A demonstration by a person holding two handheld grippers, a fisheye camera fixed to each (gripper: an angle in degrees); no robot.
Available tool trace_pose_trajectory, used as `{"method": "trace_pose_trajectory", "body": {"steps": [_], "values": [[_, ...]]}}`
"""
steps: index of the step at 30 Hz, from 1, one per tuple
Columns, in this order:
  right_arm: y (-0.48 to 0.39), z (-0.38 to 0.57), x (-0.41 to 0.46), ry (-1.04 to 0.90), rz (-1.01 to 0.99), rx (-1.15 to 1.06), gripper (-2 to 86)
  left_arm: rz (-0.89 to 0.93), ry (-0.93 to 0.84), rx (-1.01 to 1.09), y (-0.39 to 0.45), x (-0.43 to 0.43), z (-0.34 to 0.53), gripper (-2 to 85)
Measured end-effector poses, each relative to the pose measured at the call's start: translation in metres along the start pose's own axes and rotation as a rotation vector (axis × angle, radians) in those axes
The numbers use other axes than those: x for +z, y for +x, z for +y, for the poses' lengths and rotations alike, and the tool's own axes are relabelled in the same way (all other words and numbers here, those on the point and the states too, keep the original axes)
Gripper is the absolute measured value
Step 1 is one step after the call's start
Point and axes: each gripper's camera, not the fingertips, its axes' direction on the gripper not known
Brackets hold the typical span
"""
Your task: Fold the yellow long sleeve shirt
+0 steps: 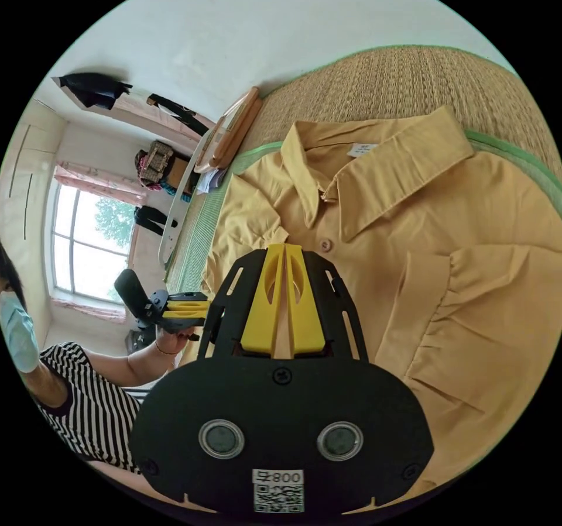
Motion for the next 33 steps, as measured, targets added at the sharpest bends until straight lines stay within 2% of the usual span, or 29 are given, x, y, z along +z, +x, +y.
{"method": "trace_pose_trajectory", "body": {"steps": [7, 13, 17, 21, 25, 29, 33], "values": [[-0.037, 0.016, 0.006, 0.025, 0.113, -0.138, 0.1, 0.044, -0.021, -0.023, 0.025, -0.007, -0.016, 0.9], [-0.055, 0.014, 0.057, -0.077, 0.360, -0.217, 0.2, 0.020, 0.081, -0.058, 0.042, -0.041, -0.027, 0.5], [-0.056, 0.030, 0.064, -0.053, 0.367, -0.253, 0.2, 0.011, -0.013, -0.107, 0.042, -0.032, -0.039, 0.4], [-0.057, 0.043, 0.054, -0.037, 0.341, -0.230, 0.1, 0.011, 0.017, -0.115, 0.058, -0.050, -0.045, 0.4], [-0.087, 0.064, 0.045, 0.001, 0.317, -0.306, 0.1, -0.004, 0.080, -0.122, 0.067, -0.076, -0.049, 0.3], [-0.126, 0.089, 0.072, -0.074, 0.372, -0.445, 0.1, -0.025, 0.122, -0.141, 0.061, -0.101, -0.067, 0.4], [-0.122, 0.106, 0.105, -0.180, 0.502, -0.465, 0.1, -0.080, 0.107, -0.168, 0.049, -0.113, -0.087, 0.3]]}}
